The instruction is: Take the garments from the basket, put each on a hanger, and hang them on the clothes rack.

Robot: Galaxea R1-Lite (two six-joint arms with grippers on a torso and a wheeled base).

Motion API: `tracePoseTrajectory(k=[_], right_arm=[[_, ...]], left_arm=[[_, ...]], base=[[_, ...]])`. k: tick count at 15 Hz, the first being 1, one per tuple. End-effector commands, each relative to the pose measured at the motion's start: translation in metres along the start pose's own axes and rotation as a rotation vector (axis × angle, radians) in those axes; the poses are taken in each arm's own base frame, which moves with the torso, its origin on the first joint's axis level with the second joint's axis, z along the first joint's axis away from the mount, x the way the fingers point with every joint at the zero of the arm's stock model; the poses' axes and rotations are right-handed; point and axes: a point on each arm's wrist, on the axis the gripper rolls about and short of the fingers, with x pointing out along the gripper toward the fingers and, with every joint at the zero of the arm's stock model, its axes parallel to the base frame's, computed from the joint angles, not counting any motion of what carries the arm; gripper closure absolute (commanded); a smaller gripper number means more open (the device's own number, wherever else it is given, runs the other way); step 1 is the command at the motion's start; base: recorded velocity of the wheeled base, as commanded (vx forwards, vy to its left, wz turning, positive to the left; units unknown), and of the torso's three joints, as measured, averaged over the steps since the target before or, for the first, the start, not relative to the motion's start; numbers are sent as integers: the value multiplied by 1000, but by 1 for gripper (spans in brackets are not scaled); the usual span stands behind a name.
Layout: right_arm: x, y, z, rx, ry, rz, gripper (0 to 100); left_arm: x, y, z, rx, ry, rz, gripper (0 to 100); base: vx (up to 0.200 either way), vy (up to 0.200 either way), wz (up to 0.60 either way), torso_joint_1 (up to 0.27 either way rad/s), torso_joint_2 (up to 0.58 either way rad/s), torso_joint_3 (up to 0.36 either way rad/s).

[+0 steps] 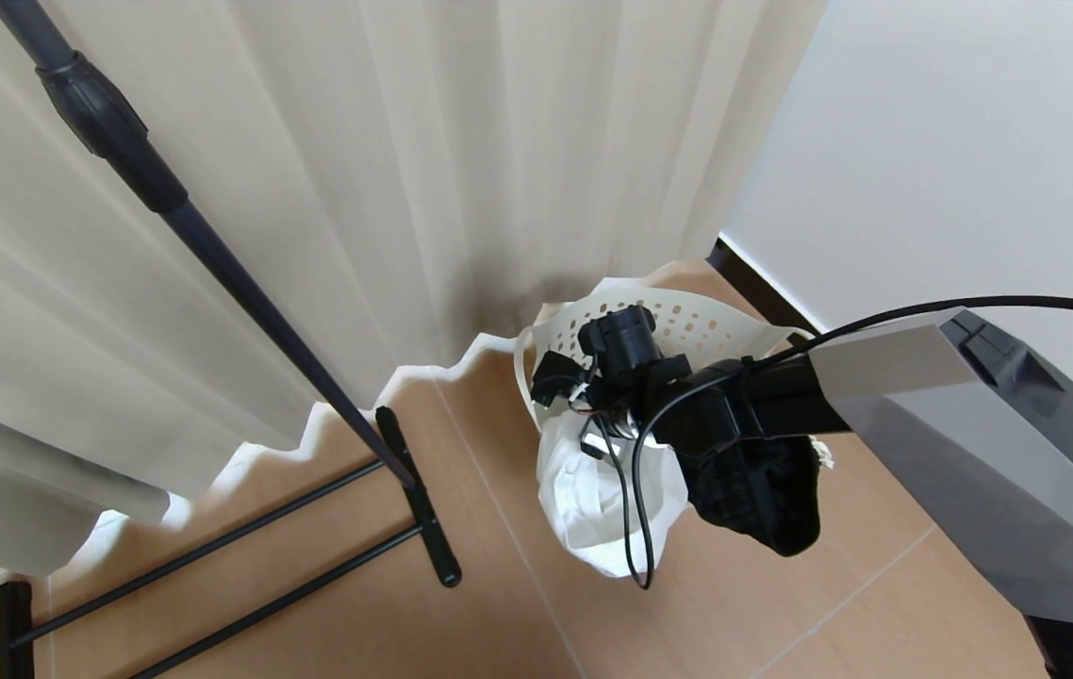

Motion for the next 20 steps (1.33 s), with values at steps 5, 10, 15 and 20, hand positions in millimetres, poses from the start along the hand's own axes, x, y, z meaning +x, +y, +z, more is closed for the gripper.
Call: tracePoseTrajectory(k=[5, 10, 15, 20], right_arm=[[2, 0, 2, 34, -2, -12, 100], [-57, -10, 8, 275, -16, -43, 100], [-143, -8, 6, 523, -79, -78, 100], [-242, -12, -25, 653, -219, -59, 100]], left_arm=[[0, 0, 0, 0, 1, -2, 0], [0, 0, 0, 0, 1, 0, 0], [0, 0, 0, -2, -1, 1, 0], [0, 0, 0, -3, -1, 0, 0]], base=[[0, 0, 0, 0, 0, 0], [0, 0, 0, 0, 0, 0], [0, 0, 0, 0, 0, 0], [0, 0, 0, 0, 0, 0]])
